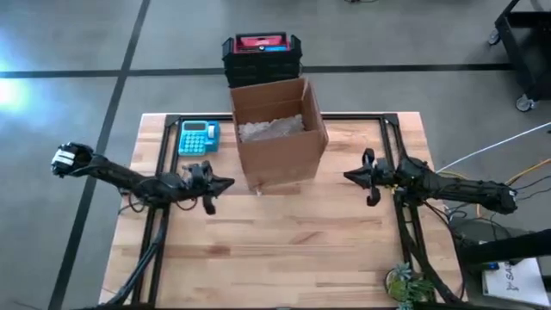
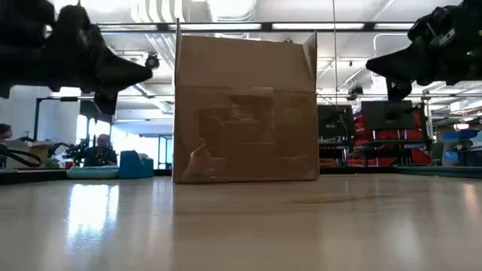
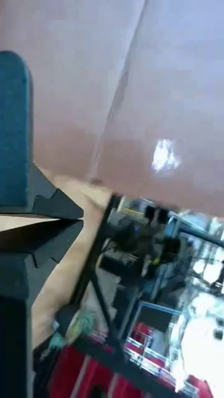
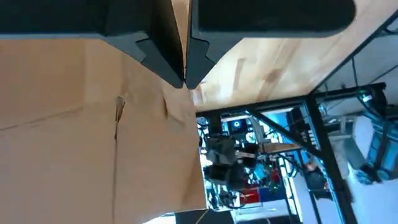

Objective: Wrap mug
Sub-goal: Return to Home Position

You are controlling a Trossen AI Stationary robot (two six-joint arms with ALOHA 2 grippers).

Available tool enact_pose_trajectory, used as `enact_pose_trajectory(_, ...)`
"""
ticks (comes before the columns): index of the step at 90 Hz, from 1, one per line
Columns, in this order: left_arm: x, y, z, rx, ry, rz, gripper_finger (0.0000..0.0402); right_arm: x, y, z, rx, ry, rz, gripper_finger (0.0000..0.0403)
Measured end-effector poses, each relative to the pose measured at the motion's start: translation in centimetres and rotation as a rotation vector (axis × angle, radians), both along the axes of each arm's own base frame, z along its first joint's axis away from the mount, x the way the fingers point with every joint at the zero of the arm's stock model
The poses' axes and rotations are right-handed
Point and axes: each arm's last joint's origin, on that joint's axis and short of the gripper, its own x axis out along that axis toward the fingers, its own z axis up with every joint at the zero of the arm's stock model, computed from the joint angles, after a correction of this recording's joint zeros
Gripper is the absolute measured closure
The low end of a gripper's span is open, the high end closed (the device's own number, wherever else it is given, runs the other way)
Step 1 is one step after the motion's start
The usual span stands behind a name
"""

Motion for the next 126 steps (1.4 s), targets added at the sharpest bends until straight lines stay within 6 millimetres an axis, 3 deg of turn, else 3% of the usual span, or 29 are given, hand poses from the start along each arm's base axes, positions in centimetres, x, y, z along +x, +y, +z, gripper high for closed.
enact_pose_trajectory(35,-2.4,1.1,-0.5,0.013,0.121,0.029,0.0402,0.0,0.1,-0.6,0.0,0.055,0.023,0.04)
enact_pose_trajectory(64,-5.1,1.3,0.4,0.013,0.002,0.035,0.0402,0.0,0.3,-0.9,0.011,0.094,0.087,0.04)
enact_pose_trajectory(90,-5.1,1.3,0.4,0.051,0.087,0.052,0.0402,-0.5,0.2,-1.1,0.022,0.1,0.038,0.04)
enact_pose_trajectory(108,-5.2,1.4,0.5,0.062,0.076,0.059,0.0402,-1.2,-0.2,-0.7,0.009,0.047,-0.169,0.04)
enact_pose_trajectory(126,-5.0,1.3,0.3,0.058,0.096,0.058,0.0402,-1.2,-0.3,-0.8,-0.006,0.051,-0.187,0.04)
